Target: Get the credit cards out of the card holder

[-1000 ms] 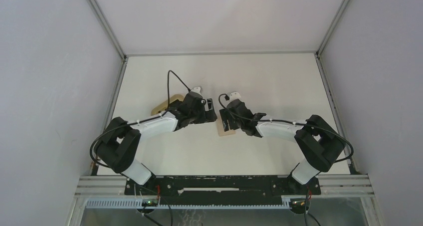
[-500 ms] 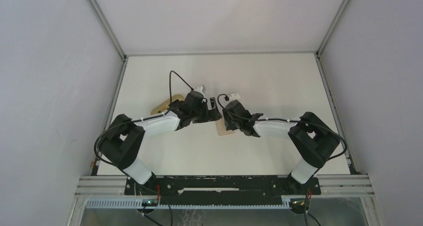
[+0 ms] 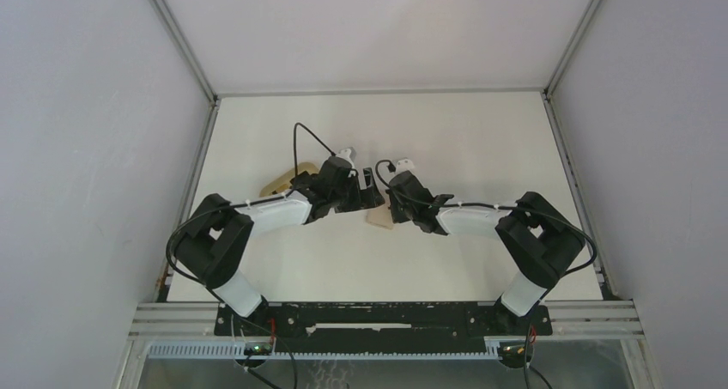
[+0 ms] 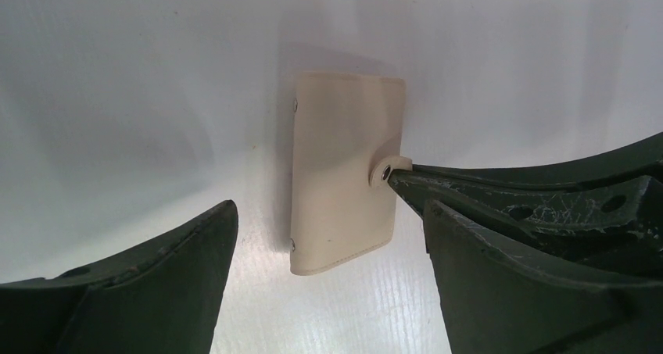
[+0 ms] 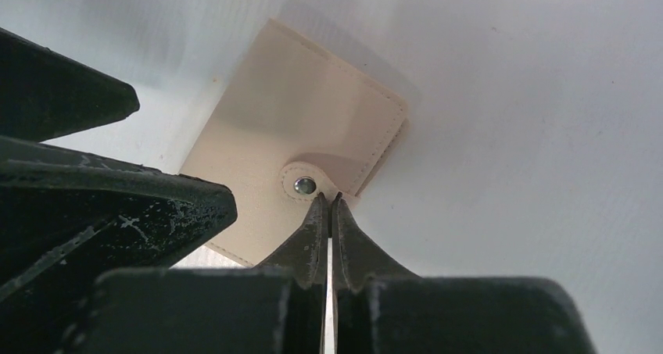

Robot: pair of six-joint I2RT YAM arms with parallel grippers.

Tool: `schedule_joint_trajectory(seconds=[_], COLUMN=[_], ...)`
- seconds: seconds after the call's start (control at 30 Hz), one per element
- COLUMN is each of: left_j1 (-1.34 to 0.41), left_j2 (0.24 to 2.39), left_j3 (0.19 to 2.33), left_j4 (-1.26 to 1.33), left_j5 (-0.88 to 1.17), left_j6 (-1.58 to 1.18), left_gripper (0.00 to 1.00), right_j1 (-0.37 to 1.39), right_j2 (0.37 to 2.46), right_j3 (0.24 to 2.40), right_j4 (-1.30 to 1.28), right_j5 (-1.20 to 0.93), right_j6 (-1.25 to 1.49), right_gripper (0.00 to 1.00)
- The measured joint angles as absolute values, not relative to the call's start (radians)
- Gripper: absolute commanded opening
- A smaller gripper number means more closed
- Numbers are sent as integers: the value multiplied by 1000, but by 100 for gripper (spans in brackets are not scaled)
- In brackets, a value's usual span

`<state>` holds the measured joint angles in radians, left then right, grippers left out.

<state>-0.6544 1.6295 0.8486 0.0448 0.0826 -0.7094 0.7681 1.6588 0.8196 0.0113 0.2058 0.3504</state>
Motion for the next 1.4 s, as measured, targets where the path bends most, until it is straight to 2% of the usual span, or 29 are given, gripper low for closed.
schedule_joint_trajectory(seconds=[0.2,0.37,0.5,0.77,0.83,0.97,1.17,1.27,1.4], left_j1=[-654,-654,-654,-654,-654,-651,-640,-632,-628], left_j2=[1645,1656,1656,1656,1656,1655,1628,1582,1526], left_j3=[849,849,848,844,837,807,749,721,711], left_j4=[50,50,54,129,163,236,310,326,361], left_j5=[83,83,85,144,168,223,263,278,304], left_j6=[-718,-727,-734,-783,-802,-849,-900,-917,-929], left_gripper=[89,83,71,68,61,34,30,2,0], right_j1=[764,757,745,719,706,680,654,640,569], right_j2=[1659,1654,1612,1504,1477,1442,1406,1366,1304], right_j3=[820,809,768,717,703,684,650,630,562], right_j4=[11,28,47,95,117,139,139,159,265], right_j5=[196,176,139,56,26,-17,-70,-113,-226], right_j6=[350,345,341,330,330,326,319,321,367], right_gripper=[0,0,0,0,0,0,0,0,0])
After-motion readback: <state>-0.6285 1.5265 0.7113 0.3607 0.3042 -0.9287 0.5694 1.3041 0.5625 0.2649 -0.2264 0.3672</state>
